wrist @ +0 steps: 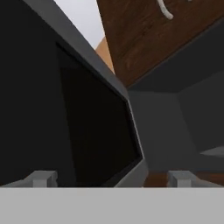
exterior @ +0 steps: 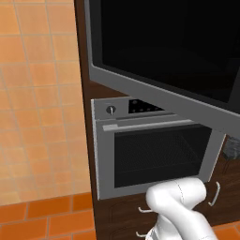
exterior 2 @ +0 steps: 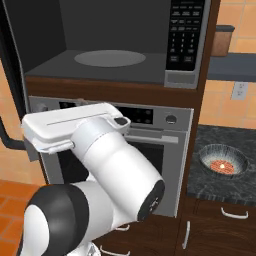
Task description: Open the microwave, place the bowl with waffle inside the microwave, then close the microwave door and turn it on.
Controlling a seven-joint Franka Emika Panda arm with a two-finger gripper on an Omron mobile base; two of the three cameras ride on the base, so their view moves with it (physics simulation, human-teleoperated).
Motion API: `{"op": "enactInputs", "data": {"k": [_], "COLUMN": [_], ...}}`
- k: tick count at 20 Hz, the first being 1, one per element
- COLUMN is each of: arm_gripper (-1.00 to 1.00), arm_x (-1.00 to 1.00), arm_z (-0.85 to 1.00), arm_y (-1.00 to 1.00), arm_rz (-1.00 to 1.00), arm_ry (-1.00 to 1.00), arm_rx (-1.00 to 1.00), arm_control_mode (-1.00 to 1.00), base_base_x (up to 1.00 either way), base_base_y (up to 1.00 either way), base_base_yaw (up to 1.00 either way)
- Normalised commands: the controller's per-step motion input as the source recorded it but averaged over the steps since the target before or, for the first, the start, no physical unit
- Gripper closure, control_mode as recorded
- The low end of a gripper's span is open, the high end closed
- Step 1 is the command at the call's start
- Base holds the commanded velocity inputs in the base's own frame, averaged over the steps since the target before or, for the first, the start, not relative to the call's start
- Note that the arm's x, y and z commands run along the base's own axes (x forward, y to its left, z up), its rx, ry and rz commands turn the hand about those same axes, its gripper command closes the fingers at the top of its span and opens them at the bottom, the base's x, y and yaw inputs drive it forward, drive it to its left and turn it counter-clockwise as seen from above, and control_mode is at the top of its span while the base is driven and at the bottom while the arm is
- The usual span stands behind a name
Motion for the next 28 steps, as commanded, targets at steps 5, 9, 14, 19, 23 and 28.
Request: {"op": "enactInputs", "data": {"k": [5,9,14,19,23,28], "arm_gripper": [-1.00,-1.00,-1.00,-1.00,-1.00,-1.00], "arm_x": [0.64,0.04,-0.04,-0.26,-0.34,-0.36], "arm_z": [0.00,0.00,0.00,0.00,0.00,0.01], "arm_y": [0.01,0.12,0.56,0.98,1.00,1.00], "arm_rz": [0.27,0.22,0.20,0.12,0.08,0.07], "arm_ry": [0.18,0.04,0.01,0.00,0.00,0.00], "arm_rx": [0.00,0.00,0.00,0.00,0.00,-0.01], "arm_control_mode": [-1.00,-1.00,-1.00,-1.00,-1.00,-1.00], "base_base_x": [0.00,0.00,0.00,0.00,0.00,0.00], "base_base_y": [0.00,0.00,0.00,0.00,0.00,0.00], "base_base_yaw": [0.00,0.00,0.00,0.00,0.00,0.00]}}
